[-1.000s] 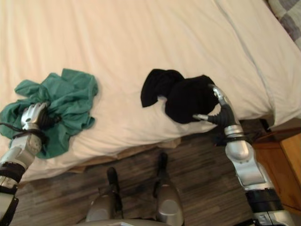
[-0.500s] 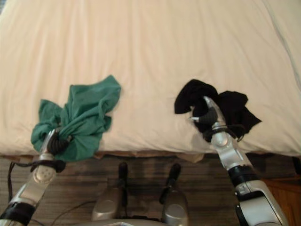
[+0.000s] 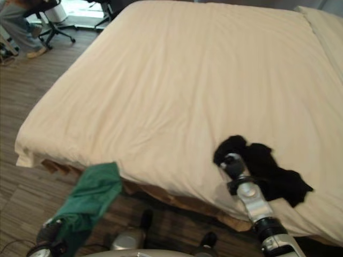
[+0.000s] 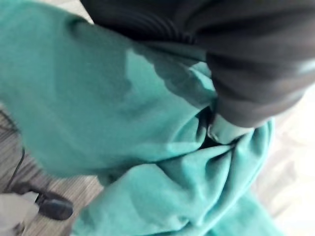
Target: Tidy up the quilt and then pick up the clothes from the bed and put them into the laundry hamper.
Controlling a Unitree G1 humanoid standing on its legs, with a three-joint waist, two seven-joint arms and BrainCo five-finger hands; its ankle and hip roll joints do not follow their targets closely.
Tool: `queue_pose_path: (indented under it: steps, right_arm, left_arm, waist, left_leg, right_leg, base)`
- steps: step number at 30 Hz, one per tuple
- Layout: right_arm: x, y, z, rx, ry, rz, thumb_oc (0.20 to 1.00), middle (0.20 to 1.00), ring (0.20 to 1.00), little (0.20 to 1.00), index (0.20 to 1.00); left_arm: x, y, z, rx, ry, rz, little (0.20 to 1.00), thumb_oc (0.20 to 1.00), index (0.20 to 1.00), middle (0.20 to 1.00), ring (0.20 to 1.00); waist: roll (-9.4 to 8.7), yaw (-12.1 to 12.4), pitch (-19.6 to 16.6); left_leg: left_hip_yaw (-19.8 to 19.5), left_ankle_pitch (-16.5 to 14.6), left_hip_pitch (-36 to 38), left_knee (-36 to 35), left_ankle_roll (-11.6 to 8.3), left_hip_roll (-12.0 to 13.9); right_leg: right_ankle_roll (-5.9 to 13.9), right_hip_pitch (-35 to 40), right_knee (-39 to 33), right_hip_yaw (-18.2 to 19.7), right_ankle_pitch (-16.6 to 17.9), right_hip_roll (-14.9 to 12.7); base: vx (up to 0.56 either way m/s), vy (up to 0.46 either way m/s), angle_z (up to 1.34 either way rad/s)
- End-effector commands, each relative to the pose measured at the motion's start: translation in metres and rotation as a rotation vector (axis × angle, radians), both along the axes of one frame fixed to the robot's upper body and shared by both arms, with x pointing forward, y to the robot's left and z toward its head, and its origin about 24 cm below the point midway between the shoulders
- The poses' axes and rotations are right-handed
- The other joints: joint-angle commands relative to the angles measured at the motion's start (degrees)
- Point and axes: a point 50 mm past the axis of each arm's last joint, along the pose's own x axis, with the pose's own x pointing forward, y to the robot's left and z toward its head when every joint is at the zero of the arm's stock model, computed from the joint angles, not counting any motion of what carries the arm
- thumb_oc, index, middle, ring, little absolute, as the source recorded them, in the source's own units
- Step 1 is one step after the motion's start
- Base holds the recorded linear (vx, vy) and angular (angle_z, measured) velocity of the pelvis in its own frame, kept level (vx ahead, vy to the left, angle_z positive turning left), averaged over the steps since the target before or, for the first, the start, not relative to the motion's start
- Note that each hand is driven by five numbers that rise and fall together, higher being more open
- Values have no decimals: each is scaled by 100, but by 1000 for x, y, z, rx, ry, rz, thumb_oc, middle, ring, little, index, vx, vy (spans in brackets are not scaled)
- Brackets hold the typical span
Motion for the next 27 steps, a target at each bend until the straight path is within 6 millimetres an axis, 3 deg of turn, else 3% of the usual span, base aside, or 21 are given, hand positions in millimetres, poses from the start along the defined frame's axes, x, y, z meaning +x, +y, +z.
queue_pose_path:
  steps: [1, 3, 4, 6, 7, 8, 9, 10, 12, 13, 14, 15, 16, 17, 19, 20, 21, 22, 24, 25, 27]
  right_arm:
    - [-17, 137, -13, 417, 164, 528, 200, 200, 200, 200, 200]
    - [-22, 171, 7, 660, 153, 626, 200, 200, 200, 200, 200]
    - [-24, 185, 30, 884, 102, 644, 200, 200, 200, 200, 200]
    - [-24, 183, 40, 993, 75, 631, 200, 200, 200, 200, 200]
    - [-20, 168, 57, 1125, -7, 589, 200, 200, 200, 200, 200]
    - [-19, 162, 62, 1165, -39, 579, 200, 200, 200, 200, 200]
    - [-20, 162, 62, 1166, -38, 579, 200, 200, 200, 200, 200]
    - [-19, 159, 68, 1194, -70, 563, 200, 200, 200, 200, 200]
    - [-22, 155, 63, 1143, -61, 565, 200, 200, 200, 200, 200]
    - [-23, 137, 48, 998, -66, 495, 200, 200, 200, 200, 200]
    - [-21, 130, 43, 925, -73, 462, 200, 200, 200, 200, 200]
    - [-22, 117, 32, 810, -75, 386, 200, 200, 200, 200, 200]
    - [-21, 106, 24, 706, -78, 330, 200, 200, 200, 200, 200]
    - [-22, 80, 6, 526, -46, 205, 200, 200, 200, 200, 200]
    - [-32, 44, -17, 398, 4, 11, 200, 200, 200, 200, 200]
    - [-38, 30, -21, 385, 6, -72, 200, 200, 200, 200, 200]
    - [-38, 30, -21, 385, 6, -72, 200, 200, 200, 200, 200]
    - [-56, 8, -35, 435, 16, -273, 200, 200, 200, 200, 200]
    - [-63, -7, -39, 467, -8, -415, 200, 200, 200, 200, 200]
    - [-65, -15, -37, 448, -35, -462, 200, 200, 200, 200, 200]
    - [-69, -15, -44, 486, -19, -498, 200, 200, 200, 200, 200]
  left_arm:
    - [43, 20, 32, 66, -197, -20, 200, 200, 200, 200, 200]
    - [39, 13, 27, 38, -196, -9, 200, 200, 200, 200, 200]
    - [34, 7, 23, 22, -199, 20, 200, 200, 200, 200, 200]
    - [35, 3, 23, 11, -209, 24, 200, 200, 200, 200, 200]
    - [39, -3, 25, 2, -229, 2, 200, 200, 200, 200, 200]
    - [41, -4, 27, 8, -239, -14, 200, 200, 200, 200, 200]
    - [41, -4, 27, 8, -237, -13, 200, 200, 200, 200, 200]
    - [36, -6, 22, 0, -202, -25, 200, 200, 200, 200, 200]
    - [32, -7, 18, -3, -181, -23, 200, 200, 200, 200, 200]
    - [41, -6, 21, 37, -181, -69, 200, 200, 200, 200, 200]
    - [48, -6, 25, 58, -192, -96, 200, 200, 200, 200, 200]
    - [57, -3, 35, 92, -234, -118, 200, 200, 200, 200, 200]
    - [66, -3, 44, 109, -270, -139, 200, 200, 200, 200, 200]
    - [78, 3, 52, 140, -289, -151, 200, 200, 200, 200, 200]
    - [92, -3, 62, 171, -338, -201, 200, 200, 200, 200, 200]
    - [95, -10, 64, 175, -344, -229, 200, 200, 200, 200, 200]
    - [95, -10, 63, 175, -344, -229, 200, 200, 200, 200, 200]
    - [100, -17, 58, 184, -322, -240, 200, 200, 200, 200, 200]
    - [103, -25, 49, 184, -286, -230, 200, 200, 200, 200, 200]
    - [96, -21, 40, 205, -220, -212, 200, 200, 200, 200, 200]
    - [94, -28, 33, 202, -198, -255, 200, 200, 200, 200, 200]
  waist:
    - [-67, 376, 367]
    - [-116, 474, 347]
    - [-197, 525, 319]
    - [-238, 493, 345]
    - [-402, 188, 344]
    - [-457, -14, 287]
    - [-458, 6, 281]
    - [-511, -112, 108]
    - [-567, -164, -16]
    - [-685, -265, -107]
    - [-736, -310, -88]
    - [-799, -382, -31]
    - [-814, -454, -4]
    - [-730, -562, 54]
    - [-581, -534, 109]
    - [-481, -584, 94]
    - [-480, -586, 93]
    - [-409, -704, 81]
    - [-431, -820, 91]
    - [-456, -855, 127]
    - [-503, -781, 112]
  left_leg:
    - [126, -66, -136, -7, -377, 268]
    - [128, 9, -161, -7, -435, 302]
    - [232, -53, -157, 3, -503, 385]
    - [475, 25, -231, 67, -526, 426]
    - [1802, 134, -511, 464, -426, 749]
    - [2623, 177, -473, 542, -363, 977]
    - [2653, 170, -458, 541, -364, 979]
    - [3247, 183, -417, 732, -216, 1055]
    - [3261, 110, -300, 586, -145, 910]
    - [3123, -147, -131, 393, 148, 553]
    - [3015, -287, -40, 313, 297, 363]
    - [2851, -375, 36, 250, 437, 193]
    - [2693, -404, 79, 189, 497, 131]
    - [2390, -372, 101, 93, 481, 102]
    - [1819, -388, 23, 71, 462, 58]
    - [1516, -311, -91, 87, 466, 41]
    - [1513, -311, -93, 87, 466, 42]
    - [858, -331, -99, 63, 433, -150]
    - [286, -429, 23, 27, 424, -442]
    - [136, -503, 78, 25, 489, -538]
    - [-189, -567, 90, 117, 519, -704]
  right_leg:
    - [132, 3, 674, 81, -1059, -391]
    - [123, 88, 468, 57, -1006, -315]
    - [174, 252, 329, -12, -1096, -262]
    - [181, 348, 282, -158, -1083, -291]
    - [197, 403, 301, -481, -1031, -409]
    - [197, 447, 331, -645, -1009, -401]
    - [198, 440, 328, -620, -1006, -405]
    - [162, 594, 377, -684, -991, -393]
    - [184, 561, 590, -656, -1016, -501]
    - [329, 477, 1570, -735, -690, -979]
    - [457, 430, 2088, -729, -353, -1278]
    - [597, 375, 2495, -591, 95, -1490]
    - [605, 247, 2692, -316, 189, -1504]
    - [554, -160, 2731, 367, -78, -1212]
    - [477, -344, 2331, 678, -651, -875]
    - [318, -454, 2047, 757, -777, -663]
    - [318, -453, 2045, 754, -777, -662]
    - [190, -708, 1451, 1596, -1163, -30]
    - [139, -877, 879, 2511, -1108, 473]
    - [104, -923, 608, 2756, -1001, 558]
    - [166, -789, 330, 2676, -777, 427]
  base:
    - [4, -34, 14]
    - [44, -61, 11]
    - [52, -66, 5]
    - [-38, -3, 33]
    - [-143, 95, 116]
    - [-142, 100, 177]
    - [54, 203, 204]
    - [187, 279, 160]
    - [213, 355, 93]
    - [206, 422, 80]
    - [264, 481, 96]
    - [189, 271, 180]
    - [254, 238, 247]
    - [268, 194, 249]
    - [217, 115, 186]
    - [87, 48, 222]
    - [232, -17, 239]
    - [326, -15, 162]
    - [368, -19, 169]
    - [218, -80, 242]
    - [156, -72, 231]
